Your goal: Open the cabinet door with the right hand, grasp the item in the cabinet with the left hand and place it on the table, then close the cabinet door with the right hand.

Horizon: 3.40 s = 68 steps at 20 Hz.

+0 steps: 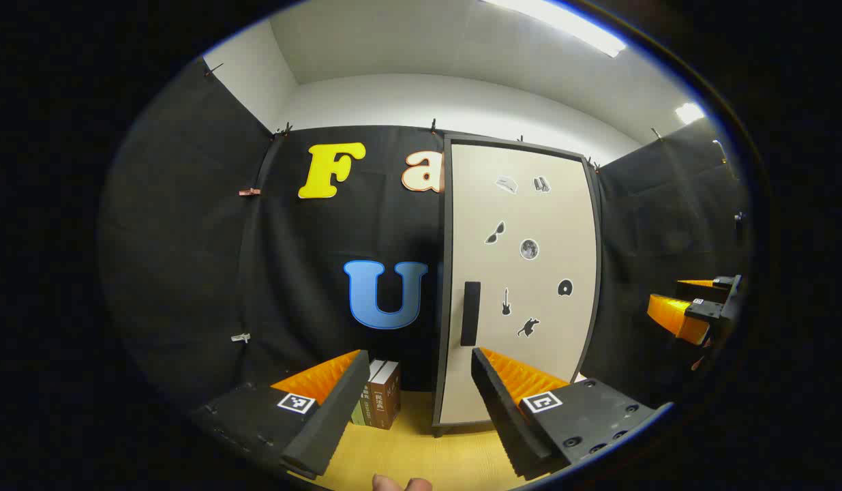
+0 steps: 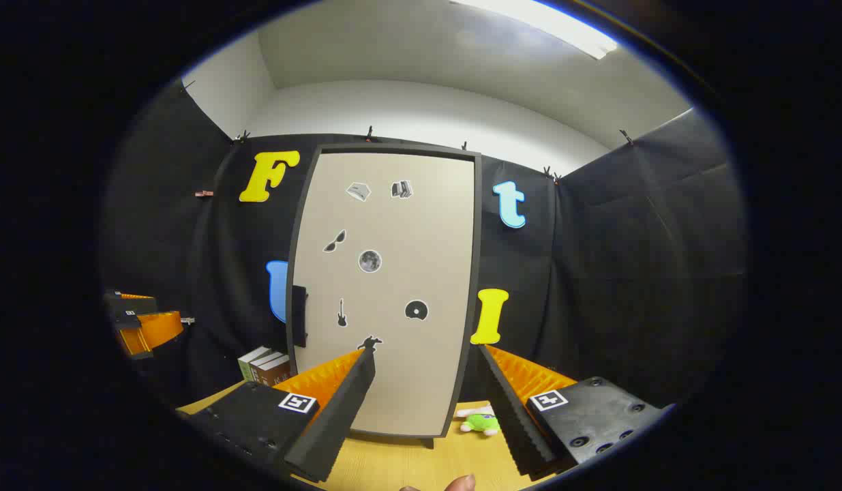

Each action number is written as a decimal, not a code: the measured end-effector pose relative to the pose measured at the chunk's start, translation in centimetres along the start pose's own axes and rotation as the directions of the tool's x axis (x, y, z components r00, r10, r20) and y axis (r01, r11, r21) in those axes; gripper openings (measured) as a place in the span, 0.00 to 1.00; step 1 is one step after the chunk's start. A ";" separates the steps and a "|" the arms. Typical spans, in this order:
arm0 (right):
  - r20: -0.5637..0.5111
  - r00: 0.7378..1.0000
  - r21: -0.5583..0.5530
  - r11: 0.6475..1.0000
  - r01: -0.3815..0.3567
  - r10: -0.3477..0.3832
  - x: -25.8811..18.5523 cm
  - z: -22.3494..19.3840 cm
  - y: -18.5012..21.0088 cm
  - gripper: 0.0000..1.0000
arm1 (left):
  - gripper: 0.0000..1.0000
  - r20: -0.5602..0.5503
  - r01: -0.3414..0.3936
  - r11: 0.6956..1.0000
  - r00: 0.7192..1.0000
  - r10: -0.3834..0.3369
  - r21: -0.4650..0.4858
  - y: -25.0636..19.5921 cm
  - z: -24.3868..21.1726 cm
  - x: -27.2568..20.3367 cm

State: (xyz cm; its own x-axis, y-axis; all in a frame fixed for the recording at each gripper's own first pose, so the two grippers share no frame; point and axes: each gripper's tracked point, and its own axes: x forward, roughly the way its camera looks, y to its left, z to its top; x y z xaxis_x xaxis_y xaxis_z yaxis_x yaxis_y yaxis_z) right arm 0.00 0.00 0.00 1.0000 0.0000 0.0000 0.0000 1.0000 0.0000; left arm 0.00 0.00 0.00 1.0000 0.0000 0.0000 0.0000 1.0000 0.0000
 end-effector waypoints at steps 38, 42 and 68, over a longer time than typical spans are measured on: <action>-0.005 0.985 0.069 0.983 -0.169 0.170 8.5 -1.4 15.1 0.97 | 0.94 -0.033 -0.059 0.998 0.998 0.059 0.015 8.6 -1.5 -2.1; -0.041 0.983 0.069 0.982 -0.178 0.181 12.4 -3.3 18.6 0.97 | 0.95 -0.050 -0.079 0.997 0.996 0.080 0.016 10.8 -2.5 -1.8; -0.177 0.961 0.148 0.971 -0.186 0.211 22.5 -10.6 24.8 0.16 | 0.95 -0.094 -0.144 0.989 0.985 0.145 0.011 14.4 -4.8 -1.4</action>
State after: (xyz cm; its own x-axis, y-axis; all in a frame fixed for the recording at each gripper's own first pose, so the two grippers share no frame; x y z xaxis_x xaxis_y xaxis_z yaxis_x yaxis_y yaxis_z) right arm 22.55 24.83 -10.63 0.9613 0.2110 -0.1770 -0.1860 0.9714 0.1476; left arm -1.40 14.43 -4.84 0.9850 0.1448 -0.0940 -0.1444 0.9895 0.0105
